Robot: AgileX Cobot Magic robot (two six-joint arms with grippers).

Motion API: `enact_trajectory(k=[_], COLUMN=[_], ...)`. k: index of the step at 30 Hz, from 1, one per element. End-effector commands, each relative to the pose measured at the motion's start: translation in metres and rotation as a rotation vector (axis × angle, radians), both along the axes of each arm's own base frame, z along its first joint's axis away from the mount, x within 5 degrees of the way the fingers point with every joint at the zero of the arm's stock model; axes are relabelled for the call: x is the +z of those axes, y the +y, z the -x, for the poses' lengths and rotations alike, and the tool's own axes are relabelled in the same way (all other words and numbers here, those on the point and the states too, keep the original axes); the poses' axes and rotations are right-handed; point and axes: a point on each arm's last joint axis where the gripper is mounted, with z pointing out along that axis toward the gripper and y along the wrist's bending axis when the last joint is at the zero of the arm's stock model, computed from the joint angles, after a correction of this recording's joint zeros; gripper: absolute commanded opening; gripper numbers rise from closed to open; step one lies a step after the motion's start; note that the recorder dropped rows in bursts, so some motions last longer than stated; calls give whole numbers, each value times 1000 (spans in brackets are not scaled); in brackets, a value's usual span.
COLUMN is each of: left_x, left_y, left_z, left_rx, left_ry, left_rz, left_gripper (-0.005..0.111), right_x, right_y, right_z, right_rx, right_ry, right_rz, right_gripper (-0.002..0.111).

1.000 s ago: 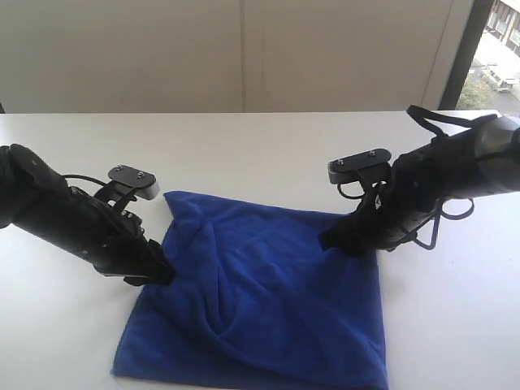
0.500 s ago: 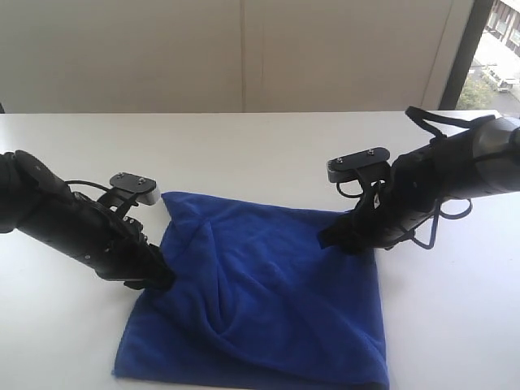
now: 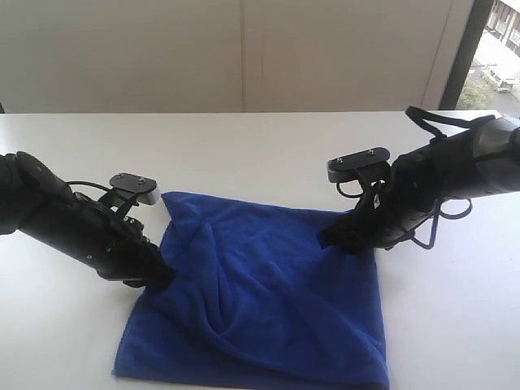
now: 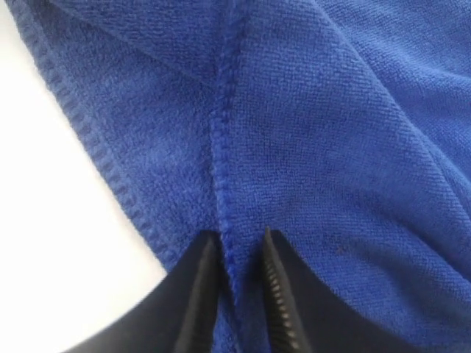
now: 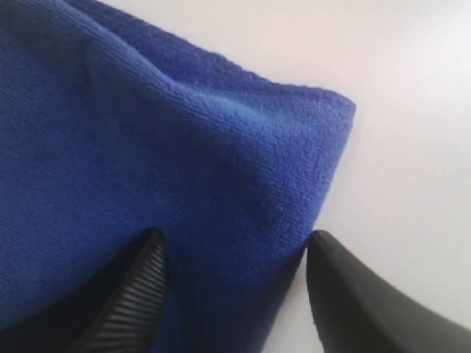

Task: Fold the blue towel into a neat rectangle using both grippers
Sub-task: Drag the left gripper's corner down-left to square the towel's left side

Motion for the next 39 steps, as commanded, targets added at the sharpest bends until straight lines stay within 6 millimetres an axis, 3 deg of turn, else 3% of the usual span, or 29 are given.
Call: enact_trajectory(k=[1,3,4,6,13,15,23,29,34,39], left_x=[1,2,4,6,7,7,6,8,22,23], left_y=[-3,-4,-5,-7,-10,-10,-8,-7,-6,2], left_z=[0,-1,-2,-1,4,4,1,1,3,15], left_rx=[22,21,15,-6,-41,-43,-17,-19,-19,-5], left_ry=[18,11,15,29,72,73,50,34,4,108], left_rz=[31,32,40,56,79,80,67,60,63,-15], left_gripper=[28,32,42,50,49,45,1,0,0,0], right_x=[-12,-12,-12,-12,-12,-12,-12,-13,-13,-13], right_y=[-3,-3,-3,-3,-3,-3,-3,-4,-4,-4], right_z=[4,4,4,4,4,4,4,4,4,4], right_rx=[-1,-1,-1,-1,-1,-1,-1,0,0,0], right_ry=[61,61,61,61,61,61,61,67,67,67], right_rz=[23,23,23,23,23,23,23,26,26,26], right_gripper=[54,54,54,54,54,54,54,54,54,54])
